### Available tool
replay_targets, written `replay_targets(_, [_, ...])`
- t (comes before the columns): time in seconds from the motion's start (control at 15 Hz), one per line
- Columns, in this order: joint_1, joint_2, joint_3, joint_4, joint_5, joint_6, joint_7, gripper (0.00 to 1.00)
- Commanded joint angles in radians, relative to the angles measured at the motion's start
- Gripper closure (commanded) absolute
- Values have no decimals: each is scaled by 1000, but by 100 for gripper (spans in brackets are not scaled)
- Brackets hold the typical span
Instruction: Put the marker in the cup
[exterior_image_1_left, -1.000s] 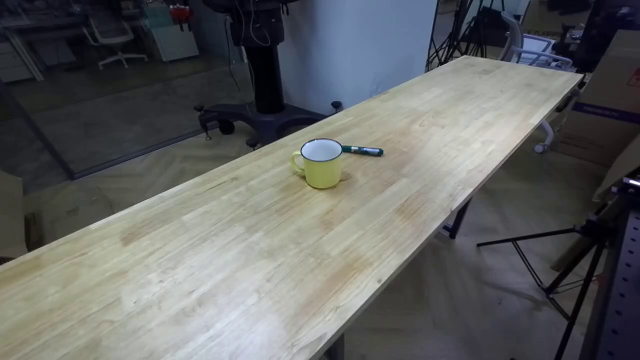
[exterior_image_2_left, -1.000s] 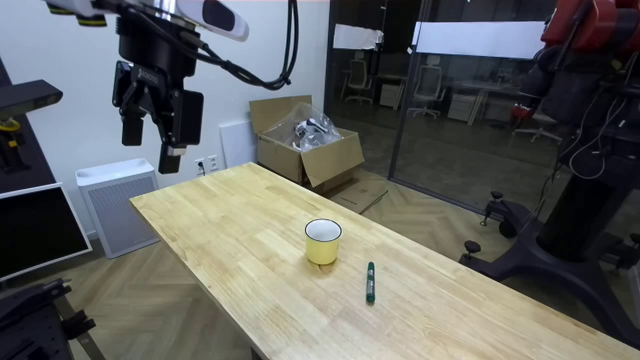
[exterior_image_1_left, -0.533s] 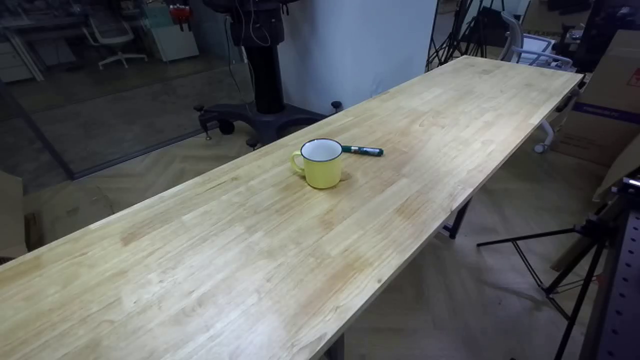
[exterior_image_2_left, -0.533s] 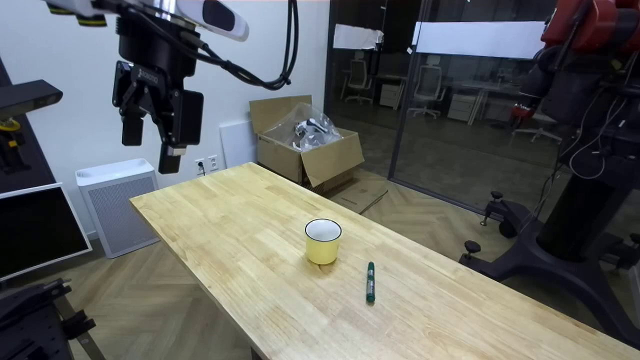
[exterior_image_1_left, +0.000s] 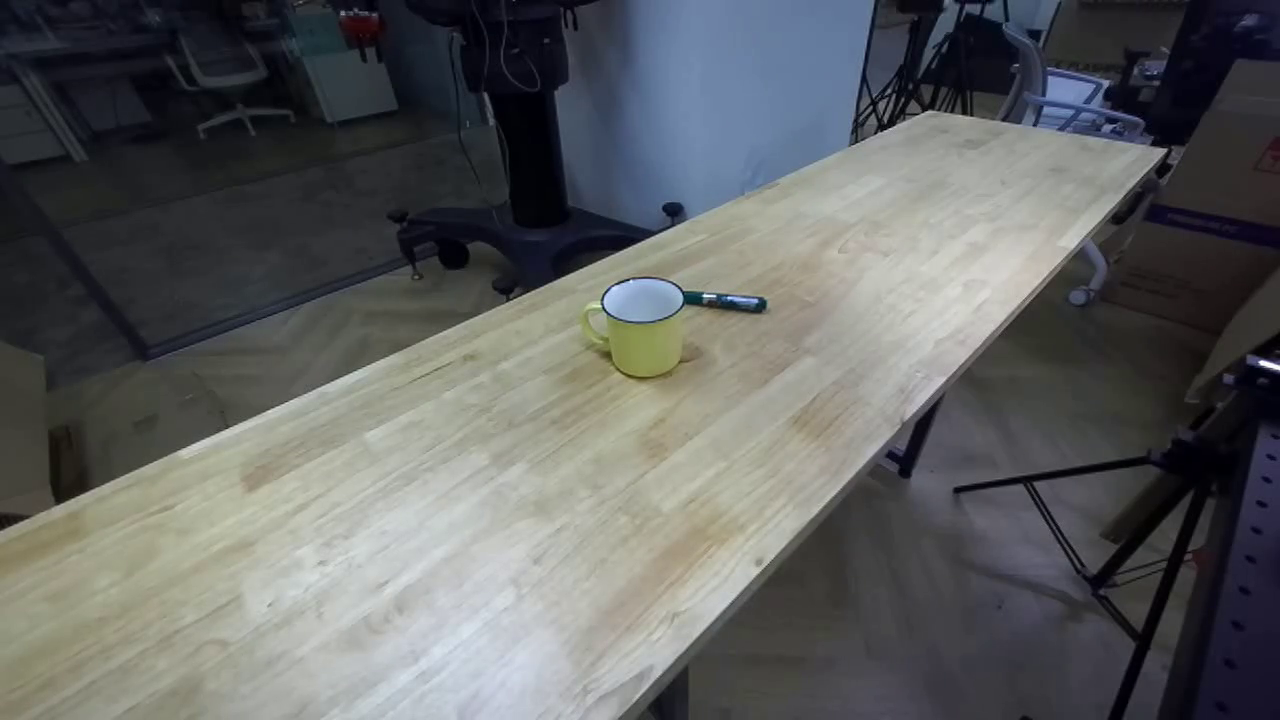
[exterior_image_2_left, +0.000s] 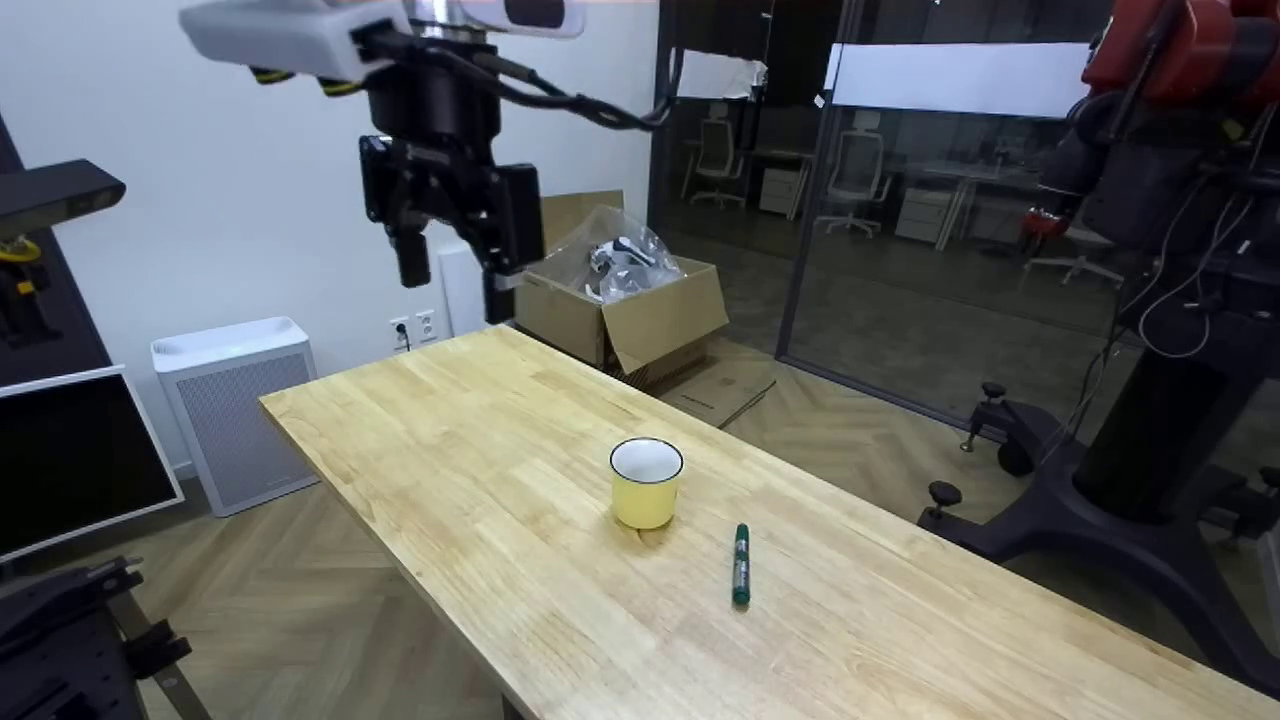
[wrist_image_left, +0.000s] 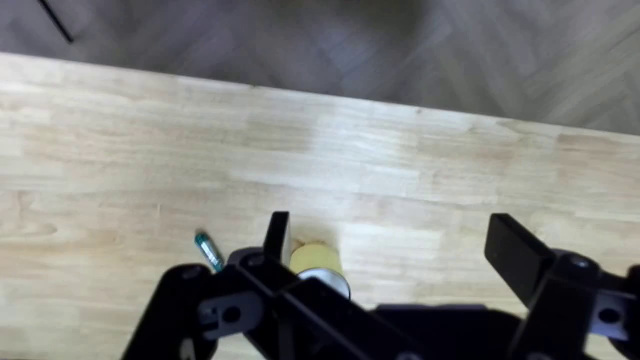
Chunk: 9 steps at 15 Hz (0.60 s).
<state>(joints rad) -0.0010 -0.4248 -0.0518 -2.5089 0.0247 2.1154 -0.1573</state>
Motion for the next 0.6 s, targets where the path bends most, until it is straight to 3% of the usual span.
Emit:
replay_targets(0.0, [-26, 127, -15, 59, -79, 214, -49, 0])
replay_targets(0.07, [-34, 167, -16, 77, -111, 255, -59, 0])
replay_targets(0.13, [-21, 82, -13, 16, -73, 207, -35, 0])
replay_targets(0.53, [-32, 166, -16, 60, -100, 263, -56, 0])
